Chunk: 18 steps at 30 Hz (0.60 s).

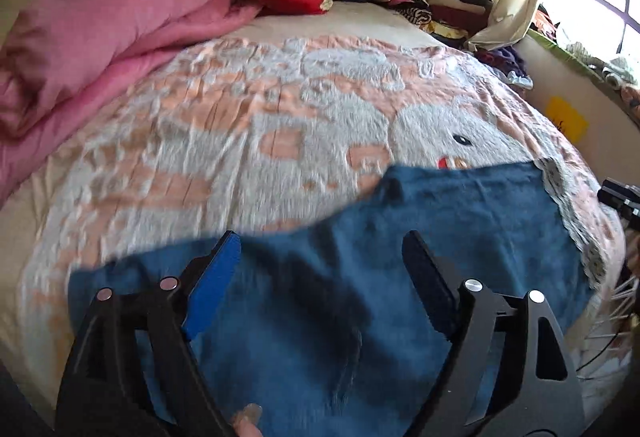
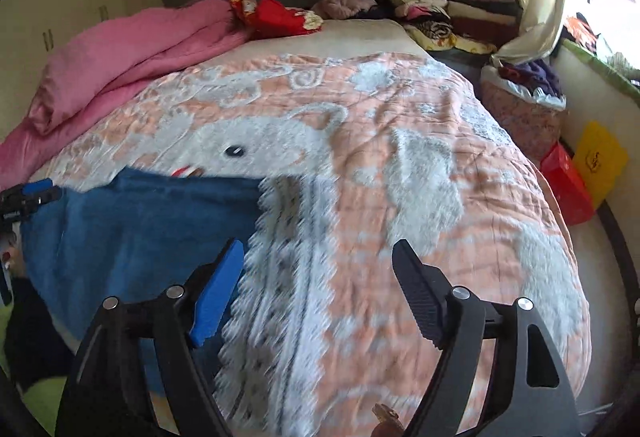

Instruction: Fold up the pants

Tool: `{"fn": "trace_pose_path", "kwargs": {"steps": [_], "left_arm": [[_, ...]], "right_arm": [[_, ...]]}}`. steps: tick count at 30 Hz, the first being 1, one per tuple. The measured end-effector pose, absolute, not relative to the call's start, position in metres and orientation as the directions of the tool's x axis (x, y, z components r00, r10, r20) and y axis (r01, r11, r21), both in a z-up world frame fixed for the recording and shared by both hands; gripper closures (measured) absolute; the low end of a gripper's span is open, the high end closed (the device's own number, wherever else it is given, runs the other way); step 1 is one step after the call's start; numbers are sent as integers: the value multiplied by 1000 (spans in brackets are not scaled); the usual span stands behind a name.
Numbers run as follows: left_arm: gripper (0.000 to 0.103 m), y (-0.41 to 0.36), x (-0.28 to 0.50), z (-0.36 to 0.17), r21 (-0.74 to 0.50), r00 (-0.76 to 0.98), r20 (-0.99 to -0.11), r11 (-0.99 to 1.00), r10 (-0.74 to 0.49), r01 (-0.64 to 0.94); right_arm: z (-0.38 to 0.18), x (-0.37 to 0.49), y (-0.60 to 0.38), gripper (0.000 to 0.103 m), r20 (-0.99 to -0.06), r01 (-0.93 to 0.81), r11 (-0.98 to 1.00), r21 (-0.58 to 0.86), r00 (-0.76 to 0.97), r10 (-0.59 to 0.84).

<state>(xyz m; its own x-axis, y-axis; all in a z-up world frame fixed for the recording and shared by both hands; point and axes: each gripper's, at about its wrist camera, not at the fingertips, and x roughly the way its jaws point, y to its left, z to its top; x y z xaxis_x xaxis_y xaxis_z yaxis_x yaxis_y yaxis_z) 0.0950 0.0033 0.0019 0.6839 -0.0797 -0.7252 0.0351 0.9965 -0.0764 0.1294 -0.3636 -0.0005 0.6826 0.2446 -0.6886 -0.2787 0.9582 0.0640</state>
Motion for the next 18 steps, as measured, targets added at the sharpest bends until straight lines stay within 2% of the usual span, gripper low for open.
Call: {"fn": "trace_pose_path", "kwargs": {"steps": [2, 4, 9, 14, 18], "left_arm": [[26, 5, 82, -1, -85, 669, -738, 996, -89, 39], [17, 2, 74, -6, -61, 648, -758, 997, -74, 42], [13, -8, 72, -16, -27, 603, -796, 999, -50, 47], [11, -13, 86, -51, -15, 474, -880, 1000, -18, 10], [11, -2, 84, -50, -65, 481, -875, 998, -49, -16]], "right_arm": [[-3, 115, -353, 26, -686, -295, 955, 34, 688, 238], [-8, 99, -339, 25, -687, -330, 944, 16, 682, 250], [-20, 86, -305, 25, -712, -405, 914, 23, 635, 300], [-32, 90, -287, 25, -733, -431, 901, 44, 598, 322], [-45, 97, -290, 25, -773, -394, 919, -13, 587, 240]]}}
